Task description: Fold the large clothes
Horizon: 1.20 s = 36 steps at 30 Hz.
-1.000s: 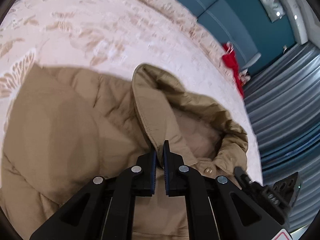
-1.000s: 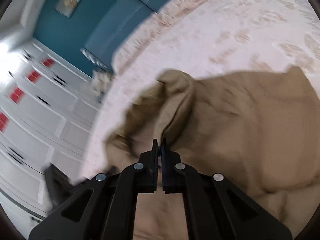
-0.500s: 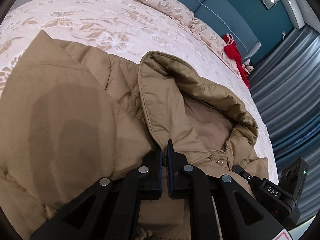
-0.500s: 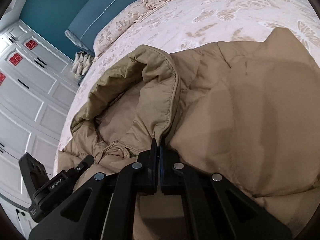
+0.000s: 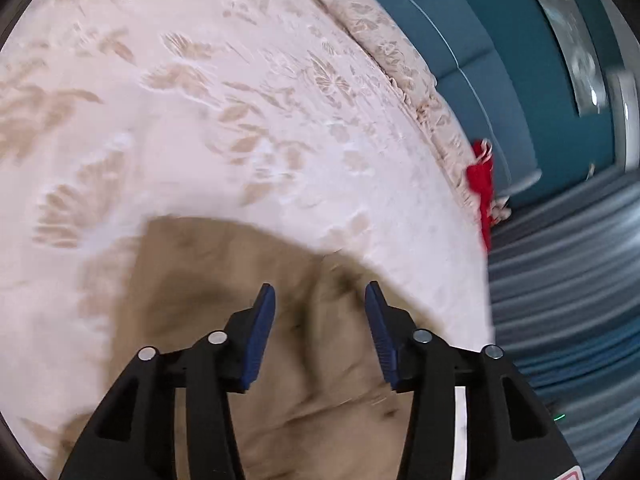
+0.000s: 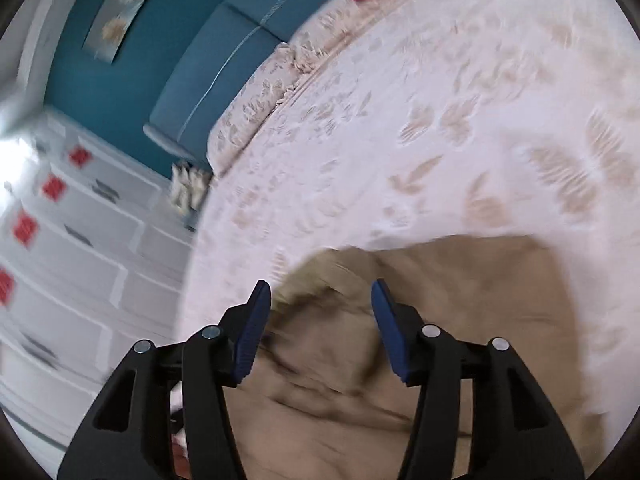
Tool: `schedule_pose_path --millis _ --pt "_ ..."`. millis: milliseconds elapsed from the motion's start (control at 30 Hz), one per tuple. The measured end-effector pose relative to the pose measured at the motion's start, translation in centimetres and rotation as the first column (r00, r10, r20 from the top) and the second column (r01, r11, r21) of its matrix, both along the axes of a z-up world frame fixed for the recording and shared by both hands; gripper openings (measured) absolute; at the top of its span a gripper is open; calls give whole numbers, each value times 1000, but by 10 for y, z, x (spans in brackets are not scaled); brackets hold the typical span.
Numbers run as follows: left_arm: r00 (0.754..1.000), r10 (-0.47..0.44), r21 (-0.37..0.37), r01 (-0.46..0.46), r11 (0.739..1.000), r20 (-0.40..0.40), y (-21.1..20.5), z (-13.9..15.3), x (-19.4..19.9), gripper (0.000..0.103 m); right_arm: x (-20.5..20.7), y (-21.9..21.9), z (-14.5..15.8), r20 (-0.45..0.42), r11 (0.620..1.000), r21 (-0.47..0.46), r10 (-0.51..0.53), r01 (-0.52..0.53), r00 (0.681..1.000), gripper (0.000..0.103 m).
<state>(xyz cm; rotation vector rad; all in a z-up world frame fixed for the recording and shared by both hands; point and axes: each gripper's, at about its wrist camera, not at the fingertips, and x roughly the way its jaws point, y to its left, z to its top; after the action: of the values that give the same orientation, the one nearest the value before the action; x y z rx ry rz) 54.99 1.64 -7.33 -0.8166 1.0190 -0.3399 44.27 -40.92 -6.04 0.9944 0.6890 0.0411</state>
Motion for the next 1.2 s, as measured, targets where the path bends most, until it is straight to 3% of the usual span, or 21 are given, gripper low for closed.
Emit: schedule_pose_path --millis 67,133,200,267,367,433,500,567,633,767,867,933,1000,1100,1200 --pt "998 0 -103 -6 995 -57 -10 -2 16 55 16 3 -3 -7 995 96 6 -5 1000 51" --pt "989 0 -208 -31 978 -149 -22 -13 31 56 37 11 -10 -54 989 151 15 -6 998 51" --pt "978 3 -247 -56 967 -210 -32 -23 40 58 49 15 -16 -105 985 170 17 1 994 51" --pt "950 19 -279 -110 954 -310 -37 -44 46 61 57 14 -31 -175 973 226 -4 44 985 51" --pt "929 39 -296 -156 942 -368 -36 -62 50 61 60 8 -46 -223 954 281 -40 104 974 50" --pt "938 40 -296 -149 943 -344 -36 -63 51 57 59 2 -54 -230 940 314 -62 134 971 45" --pt "951 21 -237 -99 966 -310 -40 -60 50 41 56 -2 -62 -233 929 340 -66 145 970 31" --pt "959 -11 -150 -33 988 -283 -46 -62 50 18 53 -1 -72 -242 931 341 -46 129 969 10" --pt "961 -38 -96 12 995 -274 -48 -66 49 9 52 2 -78 -257 948 304 -18 98 966 4" --pt "966 -72 -23 68 997 -250 -45 -73 41 6 39 5 -90 -273 978 206 16 42 962 0" --pt "977 -119 103 139 985 -176 -51 -68 30 6 31 15 -87 -271 998 20 55 -52 961 0" --pt "980 -160 193 181 964 -118 -56 -65 22 6 26 23 -80 -274 990 -93 81 -110 958 0" --pt "981 -177 234 191 953 -77 -60 -65 18 6 22 35 -63 -276 962 -221 96 -161 956 0" --pt "982 -182 243 186 952 -40 -61 -68 15 6 9 49 -22 -160 925 -344 112 -162 981 3" --pt "984 -179 250 179 952 -22 -62 -70 14 8 14 57 8 -88 905 -394 133 -157 987 4"
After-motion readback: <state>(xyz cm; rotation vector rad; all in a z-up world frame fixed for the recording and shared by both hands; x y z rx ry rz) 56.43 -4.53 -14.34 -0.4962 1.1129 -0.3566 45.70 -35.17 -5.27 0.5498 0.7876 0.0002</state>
